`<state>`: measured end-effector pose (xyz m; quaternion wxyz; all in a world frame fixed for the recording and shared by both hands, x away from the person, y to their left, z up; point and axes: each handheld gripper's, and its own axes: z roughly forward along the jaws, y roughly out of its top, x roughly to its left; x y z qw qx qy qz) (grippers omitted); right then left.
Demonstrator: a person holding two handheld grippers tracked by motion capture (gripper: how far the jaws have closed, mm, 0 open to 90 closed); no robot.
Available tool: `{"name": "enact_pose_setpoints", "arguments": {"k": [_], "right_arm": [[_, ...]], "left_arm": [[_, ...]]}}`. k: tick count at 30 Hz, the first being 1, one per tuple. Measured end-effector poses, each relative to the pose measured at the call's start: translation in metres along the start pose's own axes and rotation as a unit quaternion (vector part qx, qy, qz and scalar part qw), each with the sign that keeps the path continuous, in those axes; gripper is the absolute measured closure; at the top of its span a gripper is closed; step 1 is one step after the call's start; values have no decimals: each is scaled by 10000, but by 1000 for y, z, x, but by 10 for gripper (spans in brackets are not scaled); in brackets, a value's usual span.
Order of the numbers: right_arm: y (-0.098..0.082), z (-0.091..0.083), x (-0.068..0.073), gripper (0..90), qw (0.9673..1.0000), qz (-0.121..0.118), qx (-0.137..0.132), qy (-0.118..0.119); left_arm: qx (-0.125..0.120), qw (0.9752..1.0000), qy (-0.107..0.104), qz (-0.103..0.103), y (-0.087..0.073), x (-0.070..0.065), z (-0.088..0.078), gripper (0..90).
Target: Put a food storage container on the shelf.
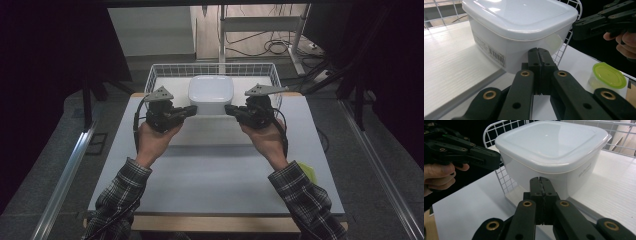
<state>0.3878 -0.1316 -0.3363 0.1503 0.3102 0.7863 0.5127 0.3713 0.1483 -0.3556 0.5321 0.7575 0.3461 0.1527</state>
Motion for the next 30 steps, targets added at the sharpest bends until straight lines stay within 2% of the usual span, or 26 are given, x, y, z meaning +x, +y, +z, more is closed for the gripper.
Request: {"name": "enact_pose_setpoints", "arguments": {"k": [14,20,30], "right_arm": [[5,11,-14,899,9997,185,-13,-175],[5,15,-22,899,9993,301,-15,-224],[8,17,-26,898,9990,361,-38,-255]], "left_arm": [[109,9999,97,45,16,10,10,900],[49,9999,46,-90,16,15,15,900],[87,9999,50,-69,18,15,19,900]]}}
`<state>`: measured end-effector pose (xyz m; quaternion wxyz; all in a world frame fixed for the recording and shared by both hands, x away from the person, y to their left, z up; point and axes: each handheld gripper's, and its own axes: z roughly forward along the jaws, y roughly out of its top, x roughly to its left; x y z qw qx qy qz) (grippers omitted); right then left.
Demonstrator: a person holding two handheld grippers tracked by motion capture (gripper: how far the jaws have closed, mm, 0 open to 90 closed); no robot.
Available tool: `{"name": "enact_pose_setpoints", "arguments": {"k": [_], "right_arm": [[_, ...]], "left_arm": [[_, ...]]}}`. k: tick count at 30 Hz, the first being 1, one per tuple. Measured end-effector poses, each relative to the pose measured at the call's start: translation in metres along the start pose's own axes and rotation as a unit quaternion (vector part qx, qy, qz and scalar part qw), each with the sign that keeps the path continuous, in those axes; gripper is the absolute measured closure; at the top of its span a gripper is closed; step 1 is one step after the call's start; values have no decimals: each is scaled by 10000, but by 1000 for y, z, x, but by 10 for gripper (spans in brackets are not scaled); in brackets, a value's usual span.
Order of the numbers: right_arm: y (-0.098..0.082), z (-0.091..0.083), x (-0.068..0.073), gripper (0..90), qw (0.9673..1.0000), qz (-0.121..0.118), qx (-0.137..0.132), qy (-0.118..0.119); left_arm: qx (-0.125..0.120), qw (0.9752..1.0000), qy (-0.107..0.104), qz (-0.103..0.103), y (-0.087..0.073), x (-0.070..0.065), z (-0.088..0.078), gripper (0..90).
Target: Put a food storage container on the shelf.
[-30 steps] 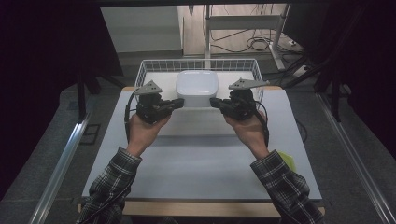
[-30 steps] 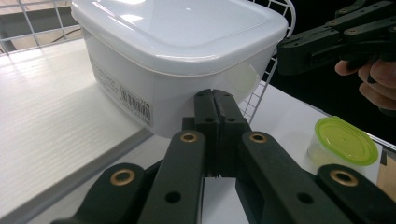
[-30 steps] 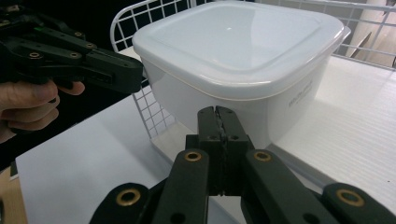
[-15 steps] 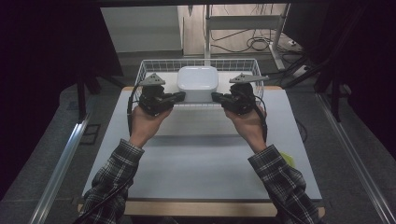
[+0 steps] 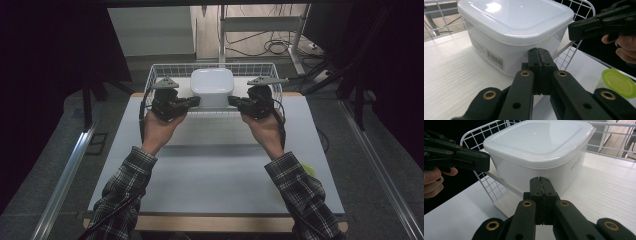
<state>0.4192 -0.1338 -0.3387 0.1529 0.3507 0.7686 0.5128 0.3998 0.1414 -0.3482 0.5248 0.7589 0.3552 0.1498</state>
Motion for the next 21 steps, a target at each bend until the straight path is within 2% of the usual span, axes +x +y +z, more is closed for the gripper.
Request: {"name": "enact_pose_setpoints", "arguments": {"k": [4,9,15,18,21], "right_arm": [[0,0,2,898,10000,-43,4,22],[0,-1,5,898,10000,-78,-5,45],[-3,-4,5,889,9999,-89,7,85],[-9,-9,7,853,9998,-132,-19,122],[-15,-15,9,804,9997,-165,-19,164]], "left_arm": [[25,10000,81,46,2,1,0,900],[-26,10000,21,-84,1,4,0,900],[-23,9999,-90,64,-7,-5,-7,899],[-38,9998,-139,132,-15,-11,-14,873],[-44,9997,-168,191,-23,-17,-21,789]]}}
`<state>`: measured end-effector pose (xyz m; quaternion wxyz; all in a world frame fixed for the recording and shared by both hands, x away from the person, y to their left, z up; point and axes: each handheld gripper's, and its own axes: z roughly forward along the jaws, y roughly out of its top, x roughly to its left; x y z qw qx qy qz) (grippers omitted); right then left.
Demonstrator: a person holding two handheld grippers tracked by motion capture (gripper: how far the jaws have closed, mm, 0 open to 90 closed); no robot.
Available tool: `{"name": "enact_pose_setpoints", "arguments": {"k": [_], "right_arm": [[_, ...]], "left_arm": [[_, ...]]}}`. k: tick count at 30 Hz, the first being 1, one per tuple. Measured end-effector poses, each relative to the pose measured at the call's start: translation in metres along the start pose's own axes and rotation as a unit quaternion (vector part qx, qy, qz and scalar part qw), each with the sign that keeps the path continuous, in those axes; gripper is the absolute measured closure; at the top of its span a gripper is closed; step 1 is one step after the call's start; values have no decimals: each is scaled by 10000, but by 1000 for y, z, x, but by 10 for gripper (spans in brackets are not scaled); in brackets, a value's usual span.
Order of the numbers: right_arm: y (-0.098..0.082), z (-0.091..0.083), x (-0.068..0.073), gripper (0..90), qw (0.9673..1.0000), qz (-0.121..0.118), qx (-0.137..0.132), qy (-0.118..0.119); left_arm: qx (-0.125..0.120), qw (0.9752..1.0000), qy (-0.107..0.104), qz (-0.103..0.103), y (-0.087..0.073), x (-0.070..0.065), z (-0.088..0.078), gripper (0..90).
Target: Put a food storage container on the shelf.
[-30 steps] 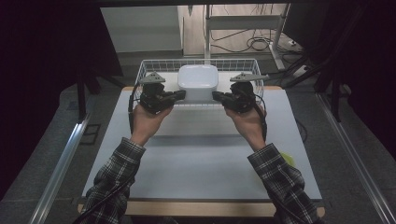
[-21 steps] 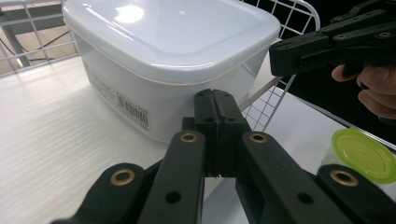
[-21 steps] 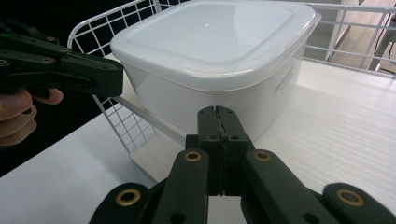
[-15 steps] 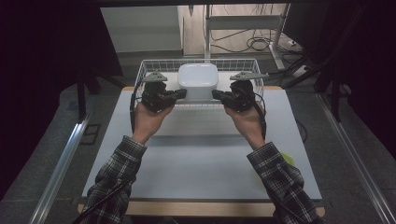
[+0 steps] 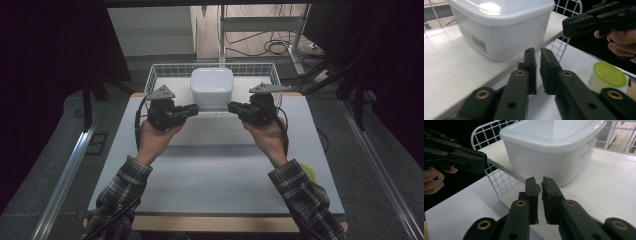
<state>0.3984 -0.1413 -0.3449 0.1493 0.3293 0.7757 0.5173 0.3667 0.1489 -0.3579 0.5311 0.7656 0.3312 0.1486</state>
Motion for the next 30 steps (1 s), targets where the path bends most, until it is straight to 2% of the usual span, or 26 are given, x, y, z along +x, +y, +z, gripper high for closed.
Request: {"name": "enact_pose_setpoints", "arguments": {"k": [1,4,8,10,11,12,13,15,17,18,20,21,24,28,30], "right_arm": [[-4,-3,3,760,10000,-26,36,64],[-8,-7,7,735,9999,-89,60,75],[-21,-16,14,645,9997,-203,81,96],[-24,-18,15,625,9997,-222,79,94],[-30,-21,16,579,9996,-248,78,82],[-33,-23,17,557,9996,-248,95,78],[-33,-23,17,557,9996,-248,95,78],[-43,-25,17,491,9995,-274,140,42],[-50,-27,17,456,9994,-285,172,5],[-53,-28,17,441,9994,-297,179,-12],[-56,-29,17,427,9994,-294,193,-20],[-59,-30,17,410,9994,-298,200,-32],[-68,-34,17,368,9994,-279,176,-53],[-76,-36,18,309,9993,-272,253,-24],[-81,-38,19,281,9994,-242,231,27]], "left_arm": [[-2,10000,-4,4,-3,-2,-2,716],[-13,10000,-42,7,-11,-5,-8,693],[13,10000,-52,7,-22,-11,-13,608],[63,9999,-44,67,-29,-15,-15,568],[102,9999,-23,116,-32,-17,-16,548],[155,9997,11,170,-38,-20,-17,523],[155,9997,11,170,-38,-20,-17,497],[240,9994,40,234,-49,-26,-19,456],[273,9993,54,268,-53,-28,-20,405],[346,9989,80,320,-60,-31,-21,386],[388,9986,94,360,-63,-33,-21,368],[445,9981,99,419,-67,-35,-21,322],[543,9969,181,539,-78,-39,-23,297],[532,9974,153,454,-90,-40,-29,260],[431,9987,86,267,-96,-40,-32,218]]}}
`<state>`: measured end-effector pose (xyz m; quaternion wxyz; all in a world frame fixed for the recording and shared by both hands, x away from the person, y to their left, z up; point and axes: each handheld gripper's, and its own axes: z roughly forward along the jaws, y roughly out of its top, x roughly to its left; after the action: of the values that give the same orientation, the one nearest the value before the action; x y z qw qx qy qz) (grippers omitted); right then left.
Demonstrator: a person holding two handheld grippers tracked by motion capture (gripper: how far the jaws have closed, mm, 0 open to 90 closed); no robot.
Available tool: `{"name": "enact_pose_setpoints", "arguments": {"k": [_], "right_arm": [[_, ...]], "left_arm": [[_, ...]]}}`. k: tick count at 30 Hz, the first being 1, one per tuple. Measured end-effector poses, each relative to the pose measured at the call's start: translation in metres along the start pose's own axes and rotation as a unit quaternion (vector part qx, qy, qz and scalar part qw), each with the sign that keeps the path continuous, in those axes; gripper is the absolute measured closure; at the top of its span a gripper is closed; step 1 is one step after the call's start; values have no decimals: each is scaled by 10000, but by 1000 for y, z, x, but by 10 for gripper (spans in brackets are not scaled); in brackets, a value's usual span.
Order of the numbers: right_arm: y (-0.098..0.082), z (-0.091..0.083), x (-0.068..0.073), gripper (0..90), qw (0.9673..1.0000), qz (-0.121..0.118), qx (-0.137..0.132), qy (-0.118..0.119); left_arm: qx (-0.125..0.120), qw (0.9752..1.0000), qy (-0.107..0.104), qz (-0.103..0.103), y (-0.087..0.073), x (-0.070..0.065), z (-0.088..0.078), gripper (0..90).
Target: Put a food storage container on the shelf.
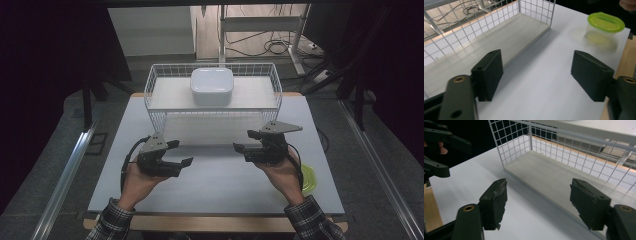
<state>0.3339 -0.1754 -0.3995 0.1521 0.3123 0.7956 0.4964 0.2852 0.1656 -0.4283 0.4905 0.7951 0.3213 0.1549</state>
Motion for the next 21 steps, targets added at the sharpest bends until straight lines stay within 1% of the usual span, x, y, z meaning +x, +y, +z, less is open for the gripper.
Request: {"name": "enact_pose_setpoints", "arguments": {"k": [1,3,4,5,7,8,10,12,13,14,16,18,20,21], "right_arm": [[-2,-1,0,267,10000,11,-5,26],[-9,-5,2,230,9999,35,-51,83],[-9,-5,2,230,9999,35,-51,83],[-11,-6,2,217,9999,53,-66,88],[-17,-8,2,193,9999,92,-86,117],[-19,-8,2,182,9998,110,-82,138],[-26,-9,3,155,9998,95,-78,149],[-33,-11,3,150,9998,106,-49,151],[-41,-11,4,136,9997,152,-18,190],[-41,-11,4,136,9997,152,-18,190],[-48,-10,5,131,9996,161,51,233],[-54,-10,8,113,9996,97,123,243],[-59,-10,11,107,9995,-20,173,281],[-63,-9,15,104,9993,-103,201,295]], "left_arm": [[-16,10000,-58,-67,-4,0,0,203],[29,9998,-67,-158,-12,-1,1,147],[78,9998,-63,-181,-16,-1,3,147],[126,9998,-50,-172,-20,-2,4,133],[172,9998,48,-109,-29,-4,6,85],[168,9998,95,-41,-33,-4,6,69],[107,9999,127,-4,-41,-6,6,44],[45,9999,96,-39,-48,-8,4,41],[25,9999,97,-70,-51,-9,4,37],[-1,9999,102,-77,-55,-10,4,37],[-2,9999,141,-94,-62,-12,4,34],[44,9998,159,-121,-68,-15,4,31],[149,9995,213,-160,-73,-19,5,35],[165,9995,233,-158,-76,-20,5,36]]}}
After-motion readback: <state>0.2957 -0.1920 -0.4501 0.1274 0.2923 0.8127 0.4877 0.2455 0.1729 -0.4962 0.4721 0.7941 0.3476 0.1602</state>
